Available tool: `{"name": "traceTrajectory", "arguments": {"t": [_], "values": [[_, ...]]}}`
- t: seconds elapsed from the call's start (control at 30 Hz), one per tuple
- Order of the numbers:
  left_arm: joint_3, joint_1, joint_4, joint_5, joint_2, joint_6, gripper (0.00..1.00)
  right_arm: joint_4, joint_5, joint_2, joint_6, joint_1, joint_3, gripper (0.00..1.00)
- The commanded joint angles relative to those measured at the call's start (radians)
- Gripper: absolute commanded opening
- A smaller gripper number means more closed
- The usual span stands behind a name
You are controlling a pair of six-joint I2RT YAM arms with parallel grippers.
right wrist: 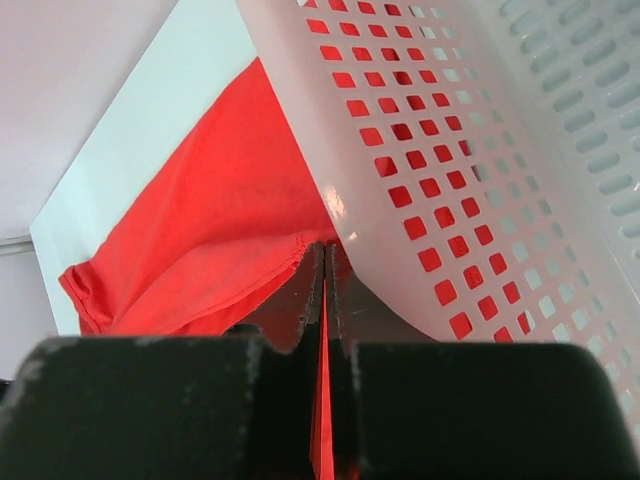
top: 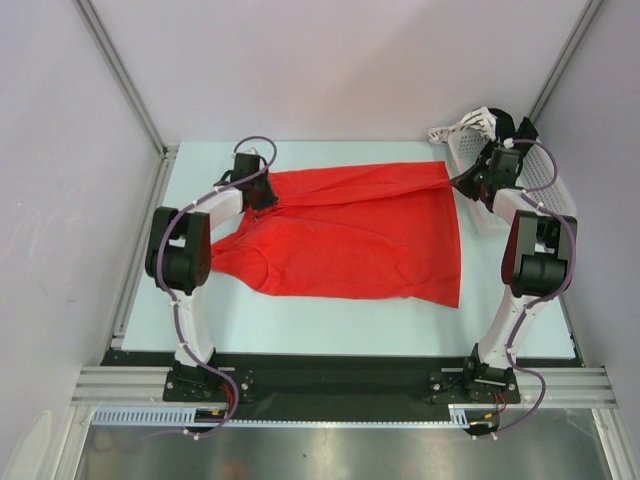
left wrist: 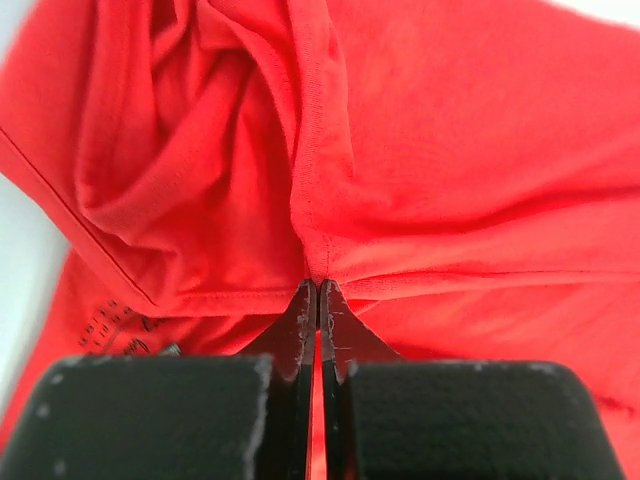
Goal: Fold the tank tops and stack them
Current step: Fold the tank top
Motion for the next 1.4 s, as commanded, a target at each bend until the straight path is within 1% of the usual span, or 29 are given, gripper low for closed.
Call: {"name": "traceTrajectory", "arguments": {"t": [0.0, 0.07, 0.1, 0.13, 0.17, 0.2, 0.27, 0.37, 0.4, 0.47, 0.53, 0.57, 0.6, 0.8, 0.83, 0.87, 0.9, 0.93, 0.97, 1.0, 1.03, 1.07, 1.1, 1.13, 1.17, 1.2, 1.23, 1.27, 1.37], "values": [[-0.002, -0.03, -0.012, -0.045, -0.062, 0.015, 0.0, -0.016, 0.049, -0.048, -0.031, 0.012, -0.024, 0.0], [0.0, -0.038, -0.021, -0.043, -0.057, 0.017, 0.0, -0.021, 0.067, -0.054, -0.039, 0.019, -0.03, 0.0], [0.0, -0.041, -0.024, -0.044, -0.058, 0.012, 0.01, -0.026, 0.075, -0.057, -0.045, 0.025, -0.032, 0.02], [0.0, -0.044, -0.026, -0.082, -0.06, 0.012, 0.02, -0.027, 0.087, -0.063, -0.048, 0.027, -0.038, 0.04], [0.0, -0.044, -0.032, -0.088, -0.06, 0.012, 0.03, -0.026, 0.092, -0.065, -0.05, 0.028, -0.039, 0.09], [0.0, -0.045, -0.033, -0.093, -0.063, 0.014, 0.04, -0.026, 0.095, -0.068, -0.053, 0.028, -0.041, 0.11], [0.0, -0.045, -0.041, -0.11, -0.075, 0.017, 0.11, -0.027, 0.107, -0.075, -0.056, 0.03, -0.043, 0.17], [-0.001, -0.047, -0.052, -0.136, -0.1, 0.023, 0.25, -0.032, 0.116, -0.086, -0.064, 0.032, -0.035, 0.18], [-0.003, -0.045, -0.055, -0.144, -0.106, 0.025, 0.27, -0.032, 0.122, -0.092, -0.067, 0.033, -0.033, 0.19], [-0.008, -0.045, -0.056, -0.156, -0.13, 0.029, 0.28, -0.032, 0.141, -0.101, -0.077, 0.039, -0.032, 0.2], [-0.008, -0.047, -0.066, -0.159, -0.153, 0.032, 0.31, -0.061, 0.167, -0.12, -0.087, 0.044, -0.032, 0.24], [-0.006, -0.045, -0.069, -0.165, -0.161, 0.035, 0.32, -0.069, 0.176, -0.13, -0.099, 0.051, -0.03, 0.29], [-0.005, -0.045, -0.072, -0.165, -0.175, 0.038, 0.35, -0.075, 0.198, -0.146, -0.11, 0.056, -0.027, 0.31], [-0.006, -0.048, -0.125, -0.174, -0.239, 0.031, 0.45, -0.167, 0.282, -0.216, -0.171, 0.122, -0.013, 0.42], [-0.018, -0.05, -0.135, -0.176, -0.256, 0.023, 0.47, -0.177, 0.319, -0.244, -0.176, 0.133, -0.026, 0.44], [-0.053, -0.053, -0.138, -0.179, -0.275, 0.009, 0.5, -0.2, 0.334, -0.262, -0.176, 0.145, -0.035, 0.47], [-0.076, -0.056, -0.141, -0.182, -0.317, -0.003, 0.52, -0.21, 0.351, -0.279, -0.174, 0.16, -0.049, 0.47], [-0.104, -0.071, -0.157, -0.226, -0.344, -0.02, 0.64, -0.211, 0.347, -0.323, -0.16, 0.16, -0.096, 0.47], [-0.13, -0.08, -0.171, -0.255, -0.374, -0.059, 0.67, -0.217, 0.337, -0.347, -0.151, 0.16, -0.119, 0.49], [-0.203, -0.093, -0.171, -0.283, -0.441, -0.072, 0.7, -0.225, 0.336, -0.37, -0.13, 0.185, -0.148, 0.5], [-0.246, -0.114, -0.167, -0.3, -0.481, -0.086, 0.8, -0.233, 0.333, -0.399, -0.099, 0.188, -0.176, 0.5], [-0.289, -0.12, -0.155, -0.291, -0.52, -0.119, 0.81, -0.256, 0.333, -0.452, -0.081, 0.191, -0.237, 0.52], [-0.379, -0.128, -0.141, -0.276, -0.596, -0.13, 0.88, -0.274, 0.349, -0.486, -0.064, 0.194, -0.265, 0.52], [-0.426, -0.13, -0.112, -0.238, -0.635, -0.141, 0.88, -0.294, 0.362, -0.517, -0.032, 0.2, -0.291, 0.53], [-0.507, -0.131, -0.101, -0.227, -0.67, -0.162, 0.88, -0.347, 0.382, -0.576, -0.009, 0.206, -0.343, 0.53], [-0.544, -0.134, -0.098, -0.219, -0.737, -0.172, 0.88, -0.38, 0.447, -0.603, 0.019, 0.209, -0.364, 0.53], [-0.575, -0.136, -0.099, -0.198, -0.767, -0.182, 0.88, -0.418, 0.478, -0.627, 0.072, 0.22, -0.389, 0.52], [-0.624, -0.134, -0.105, -0.185, -0.814, -0.185, 0.88, -0.485, 0.498, -0.675, 0.081, 0.223, -0.426, 0.53], [-0.681, -0.137, -0.168, -0.168, -0.877, -0.21, 0.85, -0.607, 0.534, -0.736, 0.119, 0.239, -0.48, 0.52]]}}
